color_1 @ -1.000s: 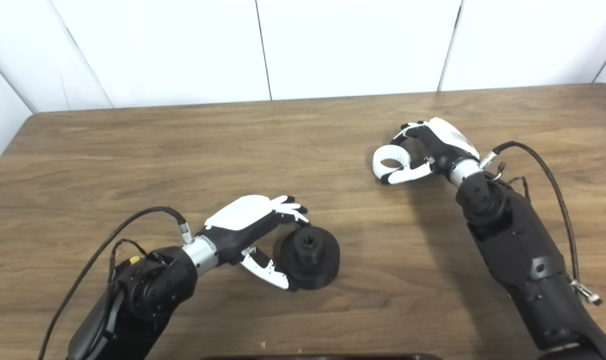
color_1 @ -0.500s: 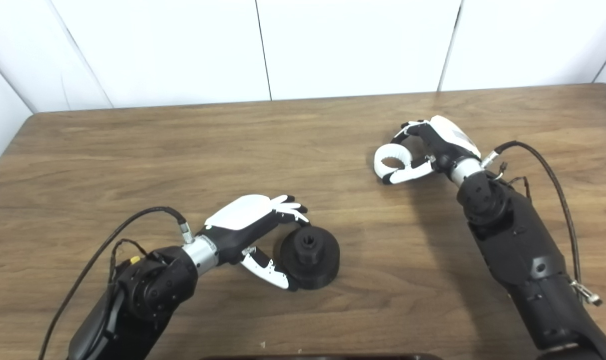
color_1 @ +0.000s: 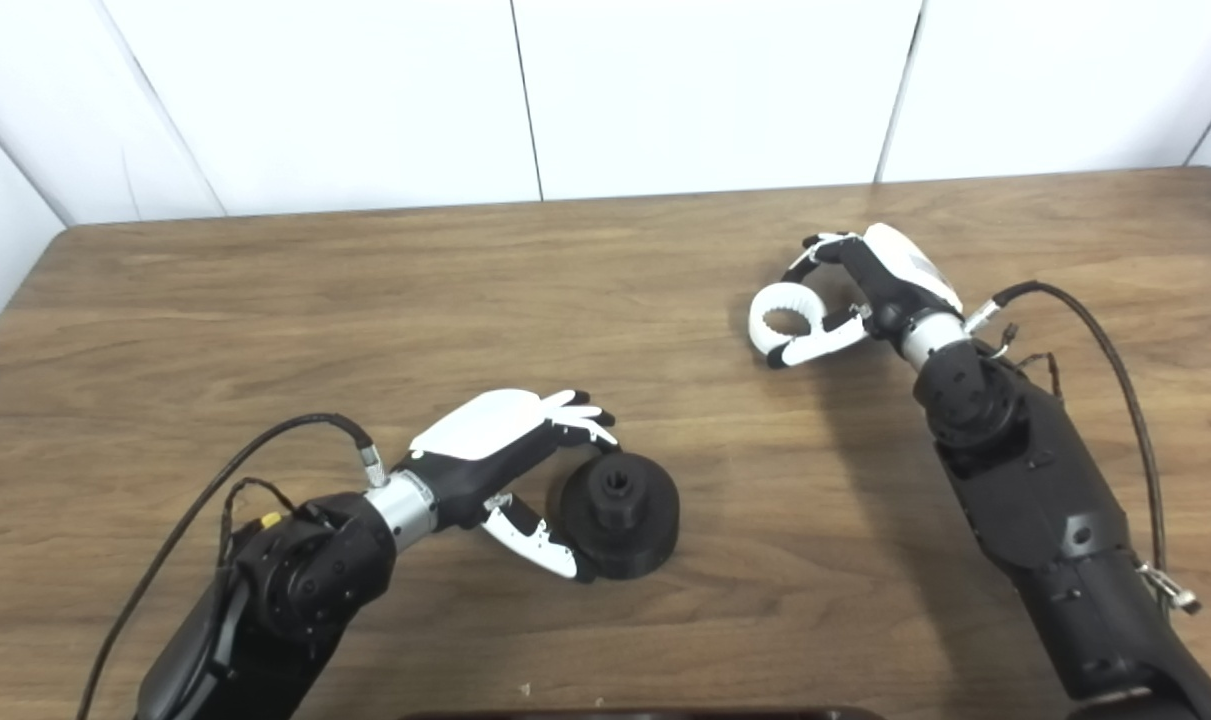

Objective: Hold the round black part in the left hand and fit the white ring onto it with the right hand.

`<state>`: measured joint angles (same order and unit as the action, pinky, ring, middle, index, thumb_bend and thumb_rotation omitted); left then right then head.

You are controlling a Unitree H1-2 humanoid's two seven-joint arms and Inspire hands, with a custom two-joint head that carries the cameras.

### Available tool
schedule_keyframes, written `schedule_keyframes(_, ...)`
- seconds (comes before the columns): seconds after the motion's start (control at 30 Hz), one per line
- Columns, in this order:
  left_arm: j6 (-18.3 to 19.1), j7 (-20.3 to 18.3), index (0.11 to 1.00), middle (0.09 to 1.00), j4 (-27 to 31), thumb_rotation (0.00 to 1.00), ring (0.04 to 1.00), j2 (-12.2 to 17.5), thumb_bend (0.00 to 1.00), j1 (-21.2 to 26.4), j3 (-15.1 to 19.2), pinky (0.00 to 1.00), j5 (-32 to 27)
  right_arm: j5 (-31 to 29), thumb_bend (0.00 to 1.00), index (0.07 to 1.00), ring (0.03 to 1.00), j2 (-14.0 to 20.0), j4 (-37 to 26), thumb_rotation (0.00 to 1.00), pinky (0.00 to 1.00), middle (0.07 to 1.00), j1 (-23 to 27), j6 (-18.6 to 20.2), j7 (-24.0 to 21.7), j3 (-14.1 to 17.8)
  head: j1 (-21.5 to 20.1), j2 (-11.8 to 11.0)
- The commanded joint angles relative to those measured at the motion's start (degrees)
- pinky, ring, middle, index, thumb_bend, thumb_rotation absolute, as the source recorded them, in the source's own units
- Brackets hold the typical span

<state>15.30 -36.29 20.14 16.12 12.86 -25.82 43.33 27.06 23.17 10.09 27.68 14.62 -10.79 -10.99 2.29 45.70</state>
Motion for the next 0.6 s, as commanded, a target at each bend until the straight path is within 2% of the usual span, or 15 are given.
schedule_keyframes(0.0, -0.38, 1.0, 0.736, 0.93, 0.4, 0.32, 0.999, -0.19, 0.87, 1.48, 0.21, 0.91, 0.73, -0.86, 0.52, 0.493, 0.989, 0.73, -2.9, 0.15, 0.92, 0.894, 2.36, -1.17, 0.11, 1.18, 0.12, -0.03)
schedule_keyframes(0.23, -0.58, 1.21, 0.731, 0.929, -0.13, 0.32, 0.999, -0.26, 0.88, 1.45, 0.2, 0.92, 1.04, -1.64, 0.52, 0.493, 0.983, 1.36, -8.25, 0.15, 0.94, 0.894, 1.99, 0.91, -2.28, 1.76, 0.11, 0.12)
schedule_keyframes(0.33, -0.47, 1.13, 0.731, 0.929, -0.16, 0.32, 0.999, -0.44, 0.88, 1.5, 0.15, 0.93, 1.14, -3.02, 0.52, 0.493, 0.993, 1.58, -10.57, 0.15, 0.98, 0.898, 1.74, 1.29, -3.72, 2.61, 0.08, 0.12)
schedule_keyframes(0.57, -0.94, 1.59, 0.729, 0.925, -0.48, 0.33, 0.995, -0.71, 0.88, 1.56, 0.07, 0.92, 1.36, -3.24, 0.52, 0.493, 0.992, 2.66, -20.24, 0.16, 1.0, 0.893, 0.43, 5.67, -7.41, 3.44, 0.35, 0.38)
